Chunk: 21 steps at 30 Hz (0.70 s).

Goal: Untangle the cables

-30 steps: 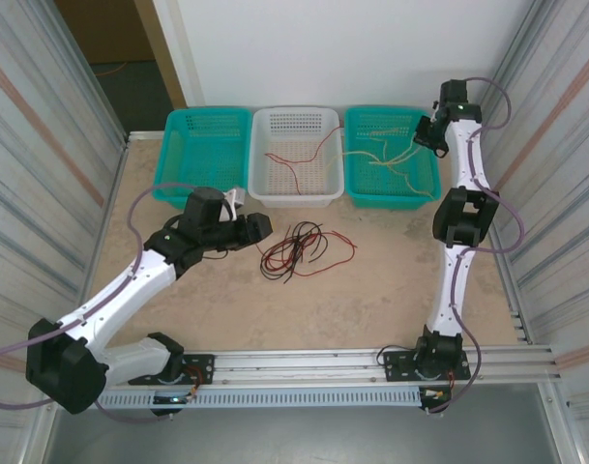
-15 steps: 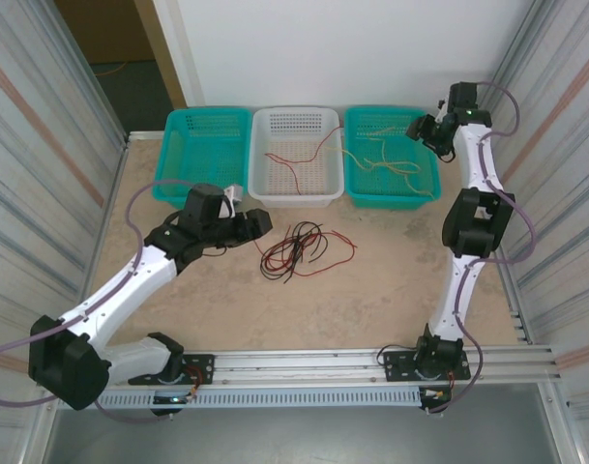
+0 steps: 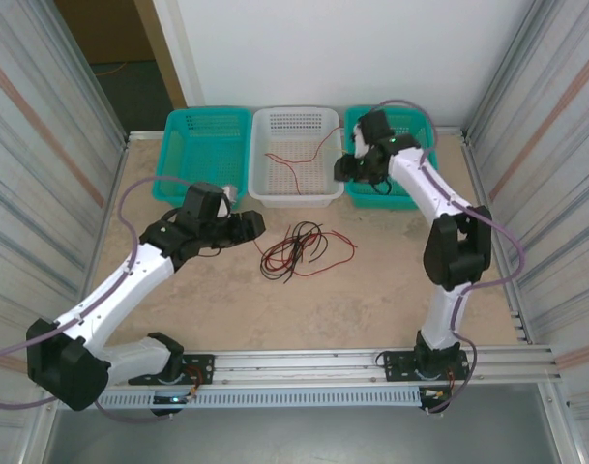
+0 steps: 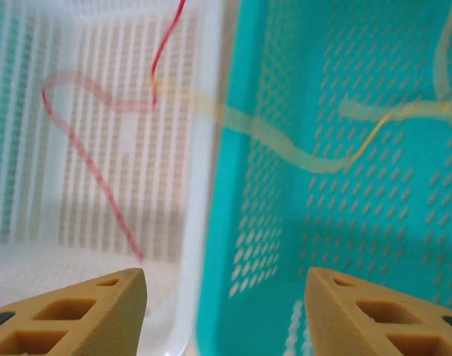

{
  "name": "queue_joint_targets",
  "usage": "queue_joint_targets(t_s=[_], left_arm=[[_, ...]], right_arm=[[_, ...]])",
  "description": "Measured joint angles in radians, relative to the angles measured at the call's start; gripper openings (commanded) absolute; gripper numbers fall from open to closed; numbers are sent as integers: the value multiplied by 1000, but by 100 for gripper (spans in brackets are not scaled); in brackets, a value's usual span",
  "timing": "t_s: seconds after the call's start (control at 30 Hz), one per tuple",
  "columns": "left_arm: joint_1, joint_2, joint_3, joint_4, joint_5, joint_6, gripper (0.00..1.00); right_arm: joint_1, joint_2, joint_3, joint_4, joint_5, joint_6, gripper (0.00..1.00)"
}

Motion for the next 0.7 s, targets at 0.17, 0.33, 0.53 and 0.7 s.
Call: queue_joint_targets(t_s=[0.17,0.33,0.53,0.7], left_arm=[[2,-27,-35,-13,-29,-1,62],[11,-26,-67,-19,-48,-6,62],[35,-27,-71,-19,-60,-10,62],[59,-61,-116,-23,-71,-28,60]], right_arm=[[207,-174,-254,27,67,72,63],[361,-250,-384,54,119,158,63],[323,-191,-403,107,150,233,62],[315,-90,-393,162,159,281,56]])
